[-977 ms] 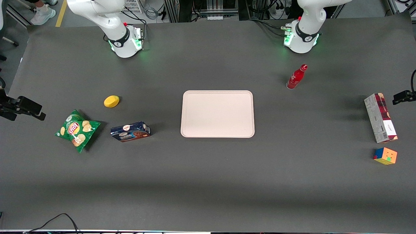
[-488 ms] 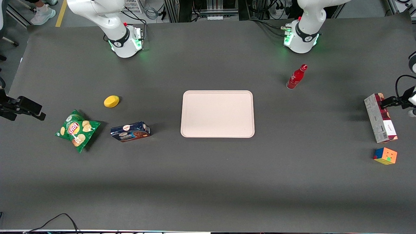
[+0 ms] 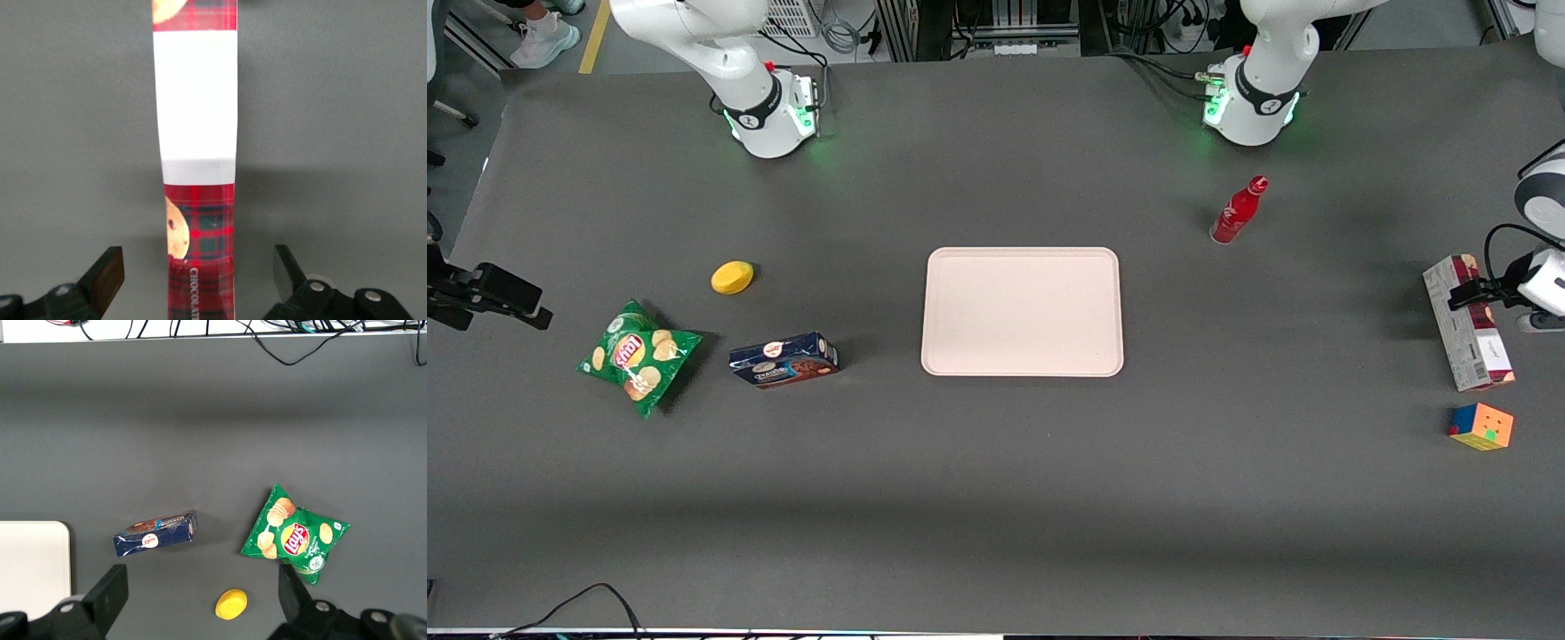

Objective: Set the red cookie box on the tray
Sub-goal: 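Lower the open left gripper around the cookie box and close it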

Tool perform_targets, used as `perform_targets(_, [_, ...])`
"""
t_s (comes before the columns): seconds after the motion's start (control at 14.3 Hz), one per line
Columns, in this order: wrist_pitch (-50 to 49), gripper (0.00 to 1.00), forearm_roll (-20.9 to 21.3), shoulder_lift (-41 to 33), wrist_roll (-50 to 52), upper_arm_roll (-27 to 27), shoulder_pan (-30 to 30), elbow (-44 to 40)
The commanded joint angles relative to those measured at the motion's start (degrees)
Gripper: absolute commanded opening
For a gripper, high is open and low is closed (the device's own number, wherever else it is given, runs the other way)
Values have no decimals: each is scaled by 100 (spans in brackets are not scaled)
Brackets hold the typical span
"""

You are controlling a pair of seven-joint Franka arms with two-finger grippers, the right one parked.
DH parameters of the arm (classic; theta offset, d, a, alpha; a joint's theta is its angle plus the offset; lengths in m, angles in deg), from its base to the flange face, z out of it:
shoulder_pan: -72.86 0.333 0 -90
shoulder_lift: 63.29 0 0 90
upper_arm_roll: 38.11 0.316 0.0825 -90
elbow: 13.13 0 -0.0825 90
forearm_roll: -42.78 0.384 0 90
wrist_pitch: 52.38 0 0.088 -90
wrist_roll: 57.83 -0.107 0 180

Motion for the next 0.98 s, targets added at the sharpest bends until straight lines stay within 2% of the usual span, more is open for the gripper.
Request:
perform_targets(0.0, [412,100,-154,254,-119,-26,-16,19])
perform_targets(0.21, [501,100,-259,395,-119,-79,-16,2])
perform_targets(0.35, [528,93,-434,527,-128,-105,-8,-60])
perform_targets(0.42, [519,82,-453,527,-145,-105,-8,-68])
perform_targets(0.49, [519,46,-453,527,-154,-105,-25,-69])
perform_targets(0.56, [519,30,-453,527,-180,-105,-34,-69])
perform_targets(0.63, [493,22,-453,518,-181,-105,-25,-77])
perform_targets(0.7, [431,19,-453,518,-181,-105,-25,-130])
perform_targets(0.91, [-453,16,-453,527,-181,-97,-60,-664])
